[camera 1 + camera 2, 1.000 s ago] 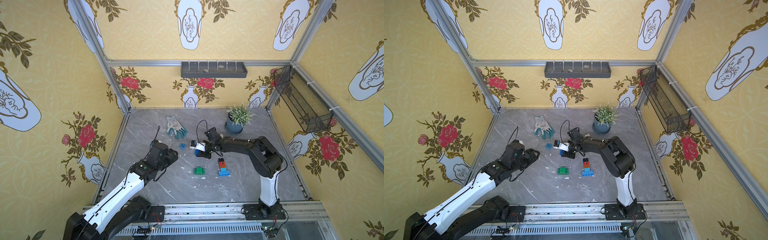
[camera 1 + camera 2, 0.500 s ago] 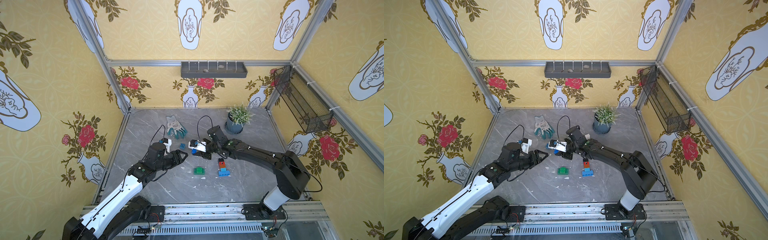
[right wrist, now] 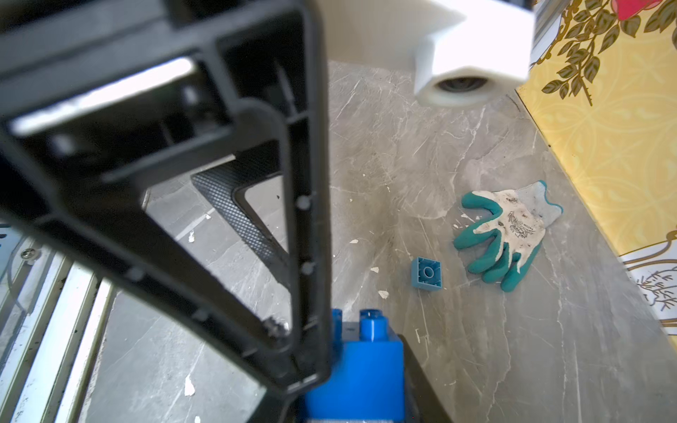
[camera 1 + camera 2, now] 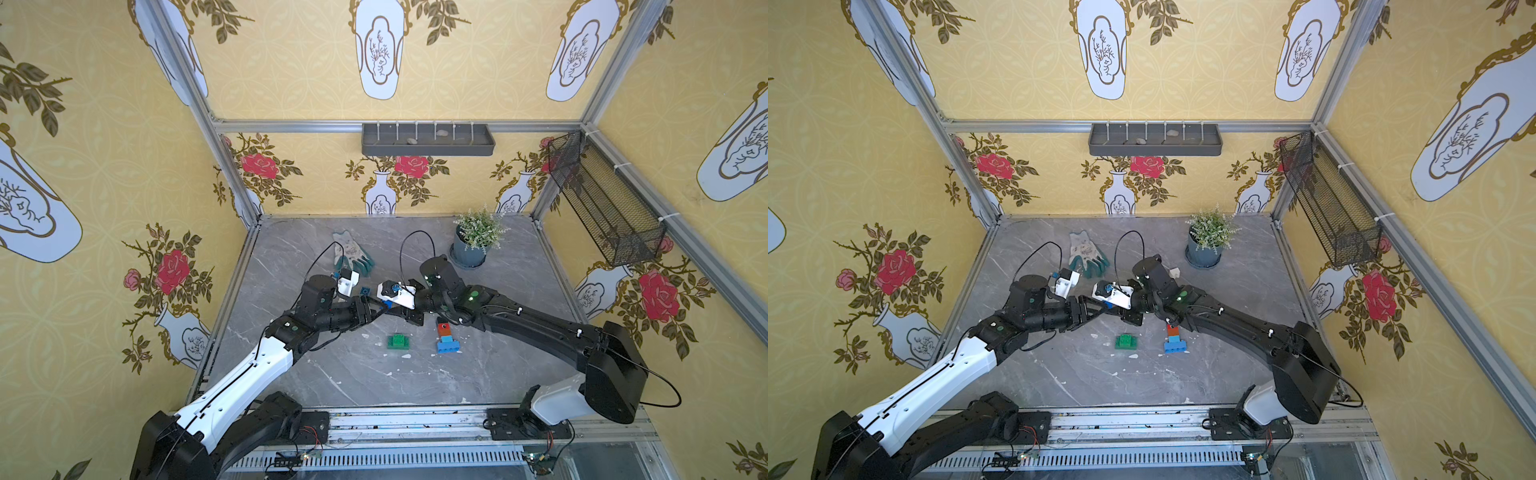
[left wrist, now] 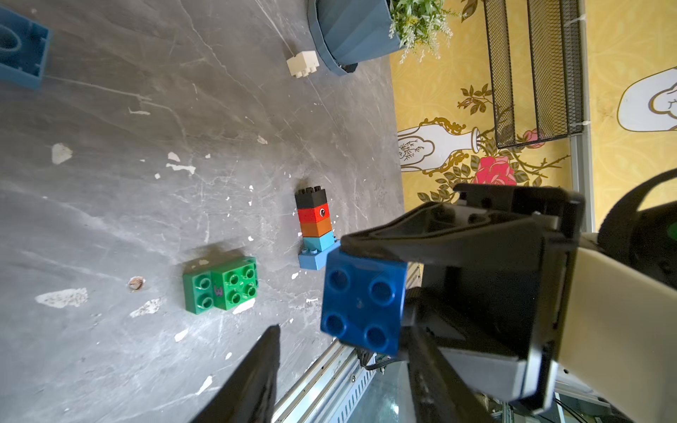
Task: Assemble the number 1 with lego
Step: Pick up the lego brick from the center of the board.
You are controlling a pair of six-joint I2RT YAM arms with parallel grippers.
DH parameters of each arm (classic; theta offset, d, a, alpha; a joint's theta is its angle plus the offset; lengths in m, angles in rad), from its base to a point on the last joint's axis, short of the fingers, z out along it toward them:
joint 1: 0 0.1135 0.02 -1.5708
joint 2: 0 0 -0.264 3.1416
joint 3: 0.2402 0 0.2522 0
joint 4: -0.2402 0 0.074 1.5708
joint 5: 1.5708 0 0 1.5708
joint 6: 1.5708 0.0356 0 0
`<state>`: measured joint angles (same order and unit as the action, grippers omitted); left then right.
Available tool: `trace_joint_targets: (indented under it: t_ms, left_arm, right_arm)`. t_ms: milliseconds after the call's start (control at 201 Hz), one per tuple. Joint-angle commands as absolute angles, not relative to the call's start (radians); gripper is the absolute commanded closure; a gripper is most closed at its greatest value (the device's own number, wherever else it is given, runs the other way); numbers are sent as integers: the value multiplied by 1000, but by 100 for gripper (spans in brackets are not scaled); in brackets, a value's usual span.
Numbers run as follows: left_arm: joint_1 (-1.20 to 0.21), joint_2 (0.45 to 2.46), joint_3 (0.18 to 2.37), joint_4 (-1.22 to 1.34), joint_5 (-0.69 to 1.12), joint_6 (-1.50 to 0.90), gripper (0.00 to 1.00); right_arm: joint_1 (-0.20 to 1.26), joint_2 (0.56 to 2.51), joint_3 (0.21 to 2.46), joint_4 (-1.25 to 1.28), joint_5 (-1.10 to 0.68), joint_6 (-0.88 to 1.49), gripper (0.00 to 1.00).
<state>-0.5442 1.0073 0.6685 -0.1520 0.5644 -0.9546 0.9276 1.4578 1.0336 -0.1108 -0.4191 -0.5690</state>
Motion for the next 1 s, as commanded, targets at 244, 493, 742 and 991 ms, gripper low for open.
trace_joint_targets:
  t_ms: [244, 493, 742, 991]
  left_arm:
    - [-545, 1017, 647, -35, 603, -1010, 39]
    - [-545, 1028, 637, -14, 612, -1024, 52]
    - [-544, 1031, 630, 5, 612, -1032, 64]
    - [-543, 1014, 639, -18, 583, -973, 78]
  right_arm:
    - [948, 1443, 1017, -74, -448, -553, 69]
    - [948, 1441, 1019, -66, -456, -547, 69]
    - [954, 1434, 1013, -64, -466, -544, 70]
    - [954, 1402, 986, -52, -433, -472, 36]
